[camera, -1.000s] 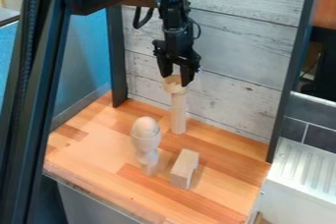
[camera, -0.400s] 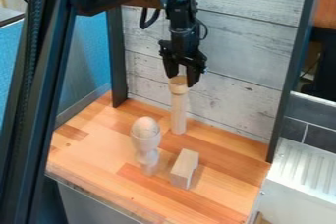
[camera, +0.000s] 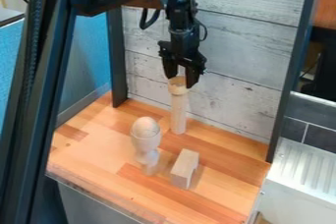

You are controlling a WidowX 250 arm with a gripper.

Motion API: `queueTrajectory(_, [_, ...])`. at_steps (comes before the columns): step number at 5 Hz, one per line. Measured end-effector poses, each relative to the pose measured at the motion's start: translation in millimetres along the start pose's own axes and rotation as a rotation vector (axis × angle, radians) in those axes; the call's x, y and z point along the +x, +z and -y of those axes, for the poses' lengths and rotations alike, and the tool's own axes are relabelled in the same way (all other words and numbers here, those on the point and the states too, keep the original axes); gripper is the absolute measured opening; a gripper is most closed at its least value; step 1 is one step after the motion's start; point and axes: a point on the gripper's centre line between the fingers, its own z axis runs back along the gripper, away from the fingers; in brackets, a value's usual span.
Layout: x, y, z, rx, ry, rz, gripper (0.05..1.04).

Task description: Put the ring in the cylinder

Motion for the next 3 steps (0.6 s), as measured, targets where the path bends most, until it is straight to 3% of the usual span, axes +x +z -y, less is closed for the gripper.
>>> queueTrajectory(1, [-1.4,-3.1,0.5,-0.003,-0.004,-0.007,0.736])
queueTrajectory(2, [-2.4,-6.1,1.1,-0.003,-0.014,-0.004,0.801])
queueTrajectory(3, [-7.5,-14.4,4.4,-0.012,-0.024,-0.008,1.003])
